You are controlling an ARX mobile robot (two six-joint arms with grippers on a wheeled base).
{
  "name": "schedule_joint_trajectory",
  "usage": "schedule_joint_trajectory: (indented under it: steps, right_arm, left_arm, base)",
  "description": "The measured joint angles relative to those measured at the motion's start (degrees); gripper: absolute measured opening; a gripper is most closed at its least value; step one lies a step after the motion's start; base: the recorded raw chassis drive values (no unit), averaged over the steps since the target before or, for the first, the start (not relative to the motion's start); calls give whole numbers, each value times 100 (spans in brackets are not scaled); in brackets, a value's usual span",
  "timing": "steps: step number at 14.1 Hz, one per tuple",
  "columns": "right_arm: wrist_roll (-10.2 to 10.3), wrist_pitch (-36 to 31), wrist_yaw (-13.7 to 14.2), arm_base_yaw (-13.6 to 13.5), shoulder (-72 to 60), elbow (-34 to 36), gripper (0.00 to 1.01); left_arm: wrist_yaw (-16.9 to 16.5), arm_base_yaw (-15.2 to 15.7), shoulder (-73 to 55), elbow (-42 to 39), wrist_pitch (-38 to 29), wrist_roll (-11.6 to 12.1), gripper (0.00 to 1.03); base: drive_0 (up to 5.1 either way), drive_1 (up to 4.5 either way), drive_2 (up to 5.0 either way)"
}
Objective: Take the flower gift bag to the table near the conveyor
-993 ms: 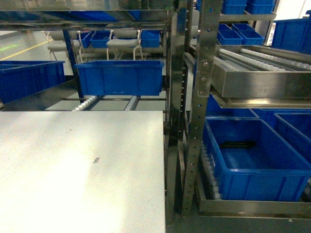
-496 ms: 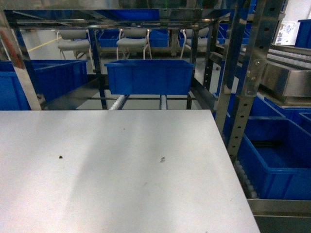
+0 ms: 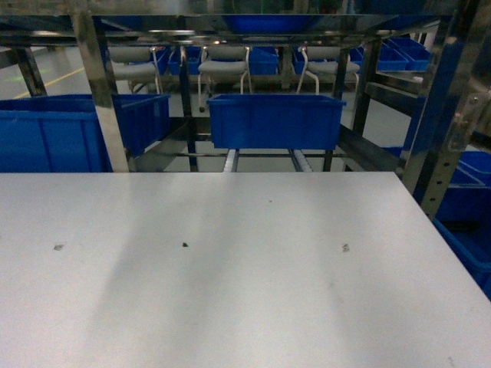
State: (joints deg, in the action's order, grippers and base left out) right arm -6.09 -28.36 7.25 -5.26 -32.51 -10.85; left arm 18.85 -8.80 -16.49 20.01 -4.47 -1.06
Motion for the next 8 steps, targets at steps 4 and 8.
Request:
schedule_joint_trajectory:
  steps: [4, 8]
  right_arm:
    - [0, 7, -2, 0, -13, -2, 2]
    - [0, 4, 0, 0, -2, -2, 2]
  left_arm:
    - [-2, 0, -2, 0, 4, 0, 2]
    - [-2, 0, 2, 0, -4, 0, 2]
  base:
    - [-501, 245, 245]
    - [-490, 249, 249]
